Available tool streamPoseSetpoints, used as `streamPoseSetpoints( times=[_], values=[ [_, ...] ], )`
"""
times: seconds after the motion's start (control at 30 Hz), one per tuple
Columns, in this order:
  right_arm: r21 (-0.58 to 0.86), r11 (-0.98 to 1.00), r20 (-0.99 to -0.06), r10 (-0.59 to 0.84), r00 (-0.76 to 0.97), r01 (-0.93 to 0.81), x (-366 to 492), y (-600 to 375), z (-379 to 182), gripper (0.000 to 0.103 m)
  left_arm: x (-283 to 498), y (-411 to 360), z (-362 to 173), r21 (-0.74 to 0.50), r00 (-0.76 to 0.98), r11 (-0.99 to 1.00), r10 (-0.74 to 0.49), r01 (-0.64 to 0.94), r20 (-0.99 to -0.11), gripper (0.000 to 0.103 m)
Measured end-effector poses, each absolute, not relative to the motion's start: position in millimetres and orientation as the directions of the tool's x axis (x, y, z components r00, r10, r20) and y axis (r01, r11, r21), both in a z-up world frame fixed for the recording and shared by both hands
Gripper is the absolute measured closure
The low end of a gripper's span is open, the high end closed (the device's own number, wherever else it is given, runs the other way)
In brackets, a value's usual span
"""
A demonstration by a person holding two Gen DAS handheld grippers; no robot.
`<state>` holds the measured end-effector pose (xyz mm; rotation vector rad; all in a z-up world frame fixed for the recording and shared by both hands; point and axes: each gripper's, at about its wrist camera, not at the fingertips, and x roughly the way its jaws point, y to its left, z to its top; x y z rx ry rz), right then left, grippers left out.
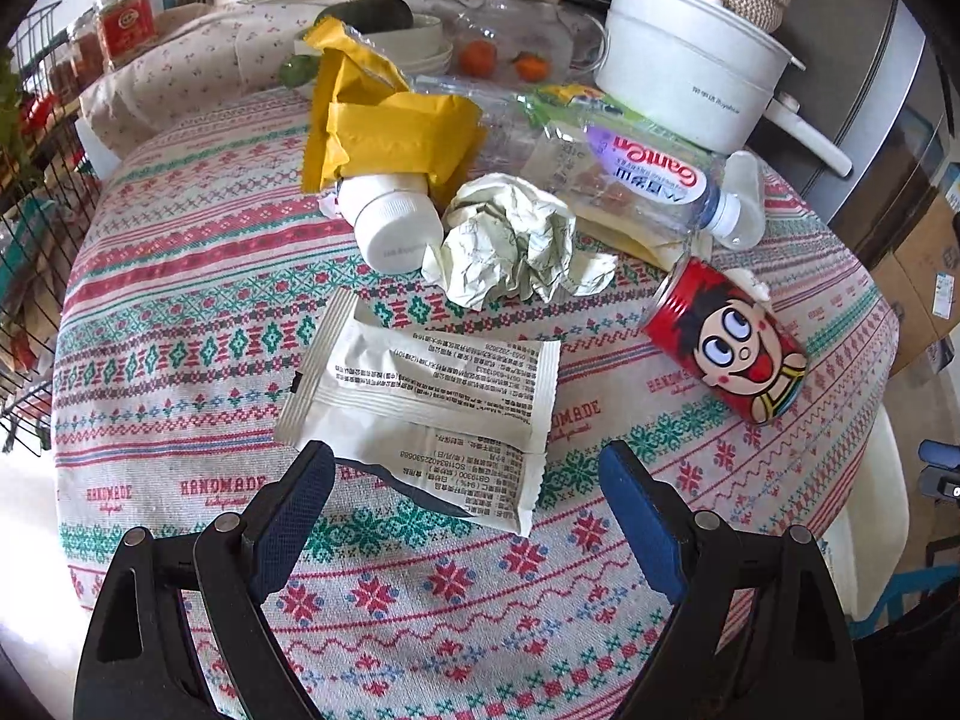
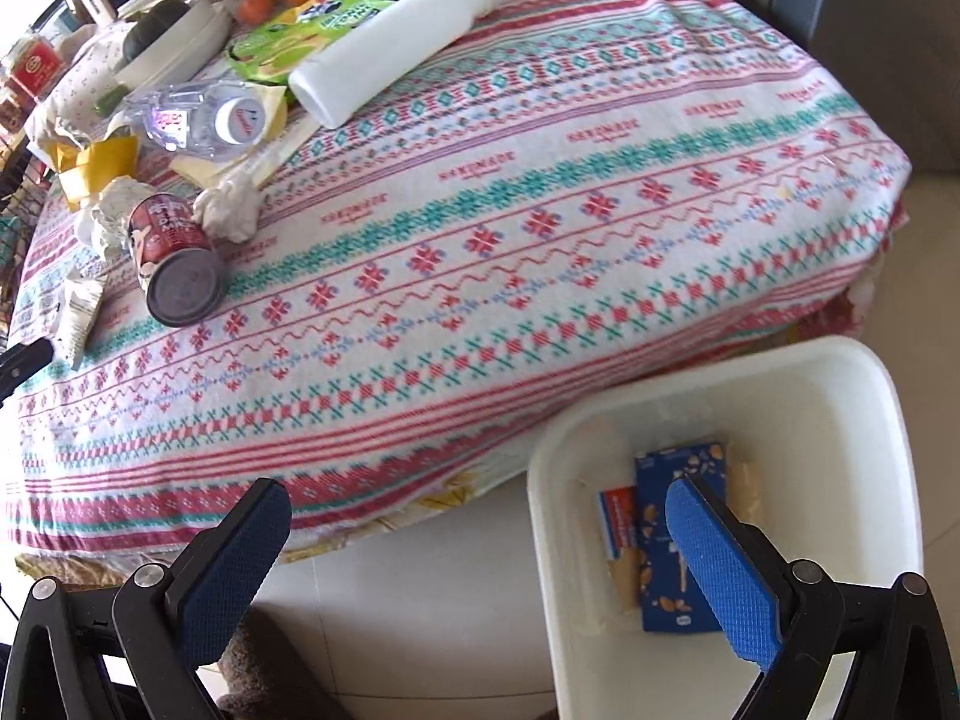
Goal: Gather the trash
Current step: 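Grasp the white snack packet with the left tool while the right tool grasps the red can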
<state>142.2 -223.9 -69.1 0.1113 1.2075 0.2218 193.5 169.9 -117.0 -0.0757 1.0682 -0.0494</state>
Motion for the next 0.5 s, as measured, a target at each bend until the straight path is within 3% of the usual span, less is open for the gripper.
streamPoseSetpoints(
  times=[0.1, 0.17, 0.23, 0.3, 0.37, 0.5],
  values=[
    [0.212, 0.971, -0.915, 0.237, 0.326, -0.113, 143.3, -219.5, -72.9, 0.0, 198.9, 167.4, -126.1, -0.044, 0.484, 0.999, -0.041, 0.006, -0.874, 0.026],
    [0.212, 0.97, -0.917, 0.238, 0.319, -0.114, 144.3, -217.4, -75.1, 0.0, 199.7, 162.1, -125.3, 0.0, 0.488, 1.0, -0.011, 0.022, -0.873, 0.044],
    [0.211, 0.971, -0.919, 0.238, 0.316, -0.117, 145.1, -215.6, -76.2, 0.0, 199.5, 161.0, -123.4, -0.003, 0.492, 1.0, -0.018, 0.03, -0.87, 0.05],
    [0.21, 0.97, -0.919, 0.238, 0.316, -0.12, 145.3, -214.3, -76.7, 0.0, 199.2, 162.0, -121.1, -0.006, 0.497, 1.0, -0.017, 0.024, -0.868, 0.064],
    [0.21, 0.97, -0.919, 0.239, 0.314, -0.124, 145.5, -213.2, -77.0, 0.0, 198.6, 166.0, -119.1, -0.027, 0.498, 1.0, -0.032, 0.017, -0.867, 0.088],
    [0.2, 0.97, -0.92, 0.234, 0.313, -0.137, 145.9, -207.0, -76.5, 0.0, 193.2, 167.9, -113.9, -0.048, 0.5, 0.999, -0.048, 0.014, -0.865, 0.095]
  ],
)
